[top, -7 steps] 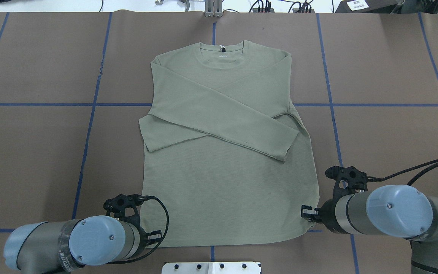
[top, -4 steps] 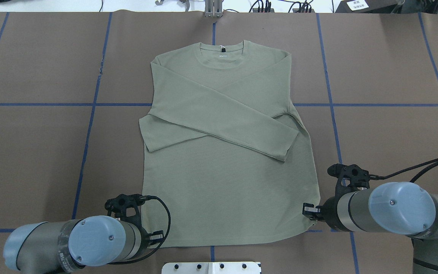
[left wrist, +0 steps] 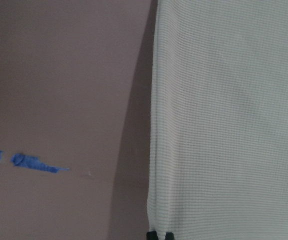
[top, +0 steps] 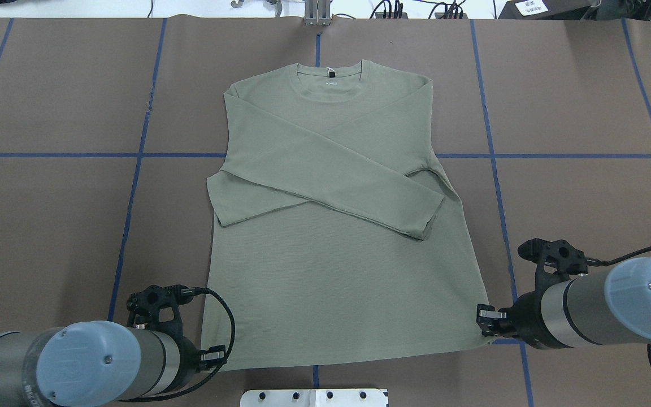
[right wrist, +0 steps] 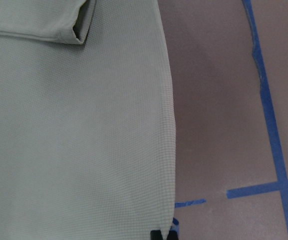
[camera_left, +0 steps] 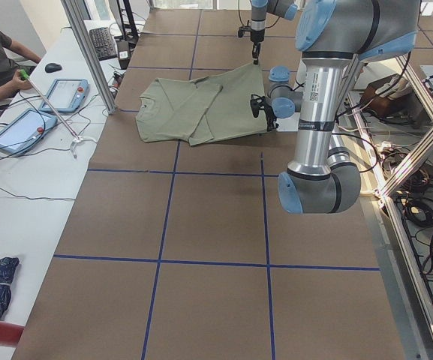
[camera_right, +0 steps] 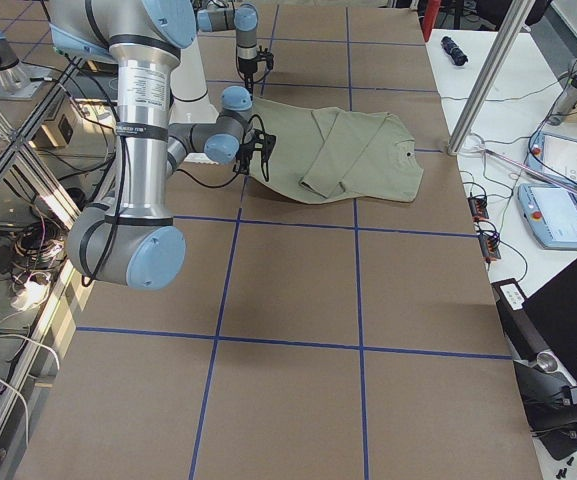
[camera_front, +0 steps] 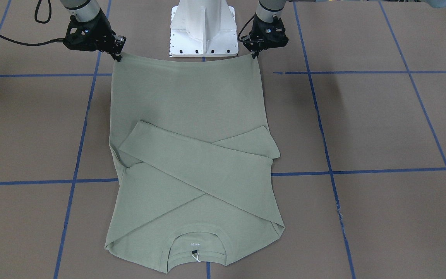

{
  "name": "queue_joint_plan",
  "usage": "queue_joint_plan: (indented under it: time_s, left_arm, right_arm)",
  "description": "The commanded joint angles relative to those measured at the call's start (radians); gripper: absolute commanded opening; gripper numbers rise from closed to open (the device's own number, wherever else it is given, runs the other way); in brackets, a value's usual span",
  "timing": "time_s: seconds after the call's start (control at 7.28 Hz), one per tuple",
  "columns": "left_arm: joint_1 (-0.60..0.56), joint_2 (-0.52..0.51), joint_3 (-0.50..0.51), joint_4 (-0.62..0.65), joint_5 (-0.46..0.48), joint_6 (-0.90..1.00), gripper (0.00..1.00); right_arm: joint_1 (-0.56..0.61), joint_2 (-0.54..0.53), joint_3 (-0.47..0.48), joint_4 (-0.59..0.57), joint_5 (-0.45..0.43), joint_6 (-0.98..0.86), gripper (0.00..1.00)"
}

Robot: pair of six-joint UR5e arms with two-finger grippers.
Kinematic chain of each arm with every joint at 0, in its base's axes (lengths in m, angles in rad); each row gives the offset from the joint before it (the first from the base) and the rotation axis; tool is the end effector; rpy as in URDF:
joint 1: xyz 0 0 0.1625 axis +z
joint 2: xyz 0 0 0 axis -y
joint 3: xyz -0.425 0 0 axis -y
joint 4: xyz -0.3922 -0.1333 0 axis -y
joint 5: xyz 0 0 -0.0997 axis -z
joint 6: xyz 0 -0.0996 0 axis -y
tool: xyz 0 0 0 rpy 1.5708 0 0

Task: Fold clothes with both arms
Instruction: 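Close both grippers on the hem corners nearest the robot, then lift the hem with both grippers and carry it toward the collar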

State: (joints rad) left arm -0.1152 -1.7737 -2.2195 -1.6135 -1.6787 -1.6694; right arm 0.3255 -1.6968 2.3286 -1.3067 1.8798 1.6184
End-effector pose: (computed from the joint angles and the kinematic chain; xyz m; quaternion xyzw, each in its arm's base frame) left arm 0.4664 -0.1774 0.2680 -0.0450 0.4322 -0.0729 0.8977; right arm -0.3455 -0.2253 0.3339 -0.0781 -0.4430 0.0997 0.8875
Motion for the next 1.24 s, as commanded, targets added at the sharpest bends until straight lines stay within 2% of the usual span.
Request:
queue_joint_plan:
  time_s: [0.0,0.27,0.41,0.69,0.82,0.96,1.1]
  left_arm:
    - [0.099,0.000,-0.148,0.123,0.002,0.000,0.00]
    - [0.162,0.000,-0.273,0.232,-0.001,-0.009,0.00]
    - [0.172,0.002,-0.311,0.278,-0.004,-0.007,0.00]
    - [0.158,-0.010,-0.322,0.284,-0.013,-0.006,0.00]
    - [0.108,-0.027,-0.310,0.282,-0.022,0.006,0.00]
    - [0.001,-0.044,-0.307,0.285,-0.032,0.093,0.00]
    - [-0.146,-0.064,-0.280,0.288,-0.097,0.220,0.00]
  right_arm:
    - [0.001,-0.049,0.081,-0.002,0.115,0.000,0.00]
    - [0.004,-0.092,0.170,-0.002,0.275,0.002,0.00]
    - [0.007,-0.098,0.193,-0.002,0.323,0.002,0.00]
    - [0.067,-0.086,0.181,-0.002,0.325,-0.002,0.00]
    - [0.105,-0.071,0.158,-0.002,0.314,-0.002,0.00]
    - [0.180,-0.008,0.112,-0.002,0.317,-0.003,0.00]
    - [0.235,0.040,0.073,0.000,0.321,-0.008,0.00]
